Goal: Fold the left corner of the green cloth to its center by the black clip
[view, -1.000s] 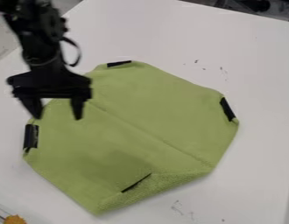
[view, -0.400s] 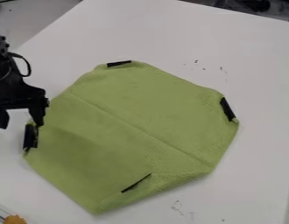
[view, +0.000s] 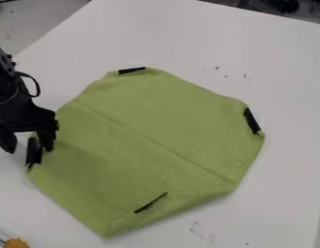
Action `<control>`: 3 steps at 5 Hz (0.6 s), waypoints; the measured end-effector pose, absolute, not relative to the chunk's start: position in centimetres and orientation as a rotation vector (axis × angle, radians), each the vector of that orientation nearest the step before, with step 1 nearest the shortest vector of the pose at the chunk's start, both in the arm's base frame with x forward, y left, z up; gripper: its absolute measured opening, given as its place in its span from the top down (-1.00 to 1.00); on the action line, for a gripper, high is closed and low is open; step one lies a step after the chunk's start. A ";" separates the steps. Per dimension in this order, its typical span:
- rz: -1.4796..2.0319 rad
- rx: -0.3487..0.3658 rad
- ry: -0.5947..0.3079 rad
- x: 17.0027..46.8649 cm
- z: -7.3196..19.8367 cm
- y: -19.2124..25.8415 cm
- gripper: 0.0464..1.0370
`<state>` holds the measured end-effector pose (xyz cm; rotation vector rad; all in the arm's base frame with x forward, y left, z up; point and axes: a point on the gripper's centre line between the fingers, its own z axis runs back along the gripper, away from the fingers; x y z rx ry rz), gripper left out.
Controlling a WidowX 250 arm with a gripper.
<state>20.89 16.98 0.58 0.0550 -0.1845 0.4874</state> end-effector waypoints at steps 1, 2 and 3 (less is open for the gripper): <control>0.458 0.062 -0.194 20.9 0.5 17.0 -0.33; 0.466 0.068 -0.196 20.6 0.4 16.8 0.25; 0.474 0.072 -0.203 20.4 0.5 16.7 0.70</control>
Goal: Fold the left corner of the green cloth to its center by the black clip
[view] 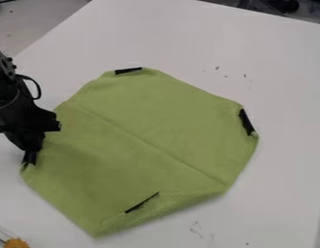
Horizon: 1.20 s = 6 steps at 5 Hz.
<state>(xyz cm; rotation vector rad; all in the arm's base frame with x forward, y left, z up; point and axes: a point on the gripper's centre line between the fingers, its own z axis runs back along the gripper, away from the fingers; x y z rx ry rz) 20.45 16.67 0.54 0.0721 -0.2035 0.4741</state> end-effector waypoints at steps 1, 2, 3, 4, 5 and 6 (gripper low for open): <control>0.450 0.100 -0.203 20.7 2.0 16.0 0.91; 0.399 0.172 -0.220 22.0 4.6 14.5 0.94; 0.357 0.229 -0.199 23.7 6.3 11.4 0.94; 0.345 0.206 -0.191 25.4 6.2 7.5 0.94; 0.331 0.134 -0.145 26.9 3.6 4.0 0.94; 0.293 0.074 -0.119 28.7 1.4 1.3 0.91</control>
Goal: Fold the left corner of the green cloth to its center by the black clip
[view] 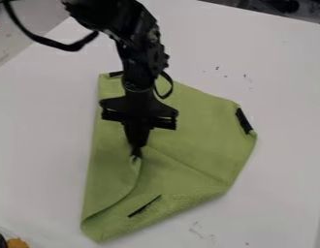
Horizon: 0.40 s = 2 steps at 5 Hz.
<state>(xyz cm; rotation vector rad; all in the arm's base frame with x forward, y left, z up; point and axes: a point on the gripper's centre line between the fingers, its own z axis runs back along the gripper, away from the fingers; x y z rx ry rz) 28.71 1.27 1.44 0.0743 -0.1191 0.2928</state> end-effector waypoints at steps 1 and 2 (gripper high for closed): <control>0.281 0.049 -0.120 30.0 0.6 -0.3 0.58; 0.239 0.056 -0.128 31.0 1.5 -1.9 0.03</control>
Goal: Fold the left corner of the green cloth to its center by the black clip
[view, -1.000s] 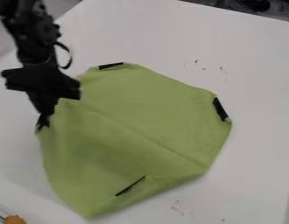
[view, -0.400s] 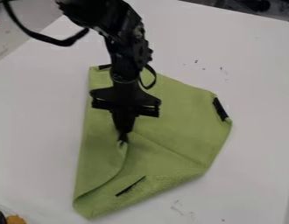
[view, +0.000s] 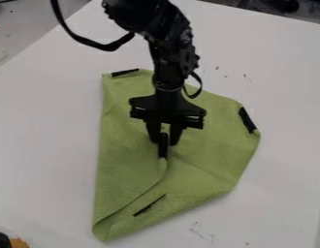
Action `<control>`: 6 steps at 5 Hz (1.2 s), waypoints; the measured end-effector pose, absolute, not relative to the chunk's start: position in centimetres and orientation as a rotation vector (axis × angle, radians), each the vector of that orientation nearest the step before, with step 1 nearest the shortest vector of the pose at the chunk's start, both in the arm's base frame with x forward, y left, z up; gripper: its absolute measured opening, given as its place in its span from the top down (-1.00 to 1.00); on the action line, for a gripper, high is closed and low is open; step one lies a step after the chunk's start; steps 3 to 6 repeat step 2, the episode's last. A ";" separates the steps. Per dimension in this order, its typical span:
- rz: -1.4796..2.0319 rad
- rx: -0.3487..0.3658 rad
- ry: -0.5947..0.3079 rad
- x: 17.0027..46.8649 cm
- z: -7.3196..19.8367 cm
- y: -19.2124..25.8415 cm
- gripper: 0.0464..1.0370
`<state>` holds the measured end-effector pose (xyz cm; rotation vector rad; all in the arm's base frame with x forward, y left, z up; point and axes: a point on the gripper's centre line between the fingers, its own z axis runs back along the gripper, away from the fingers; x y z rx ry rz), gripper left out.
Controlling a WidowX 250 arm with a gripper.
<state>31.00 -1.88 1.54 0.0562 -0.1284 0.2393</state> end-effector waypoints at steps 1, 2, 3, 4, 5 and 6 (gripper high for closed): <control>0.224 0.097 -0.130 31.2 2.2 -3.0 -0.57; 0.220 0.104 -0.171 31.5 4.0 -5.0 -0.94; 0.220 0.104 -0.171 31.5 4.0 -5.0 -0.94; 0.220 0.104 -0.171 31.5 4.0 -5.0 -0.94; 0.220 0.104 -0.171 31.5 4.0 -5.0 -0.94; 0.220 0.104 -0.171 31.5 4.0 -5.0 -0.94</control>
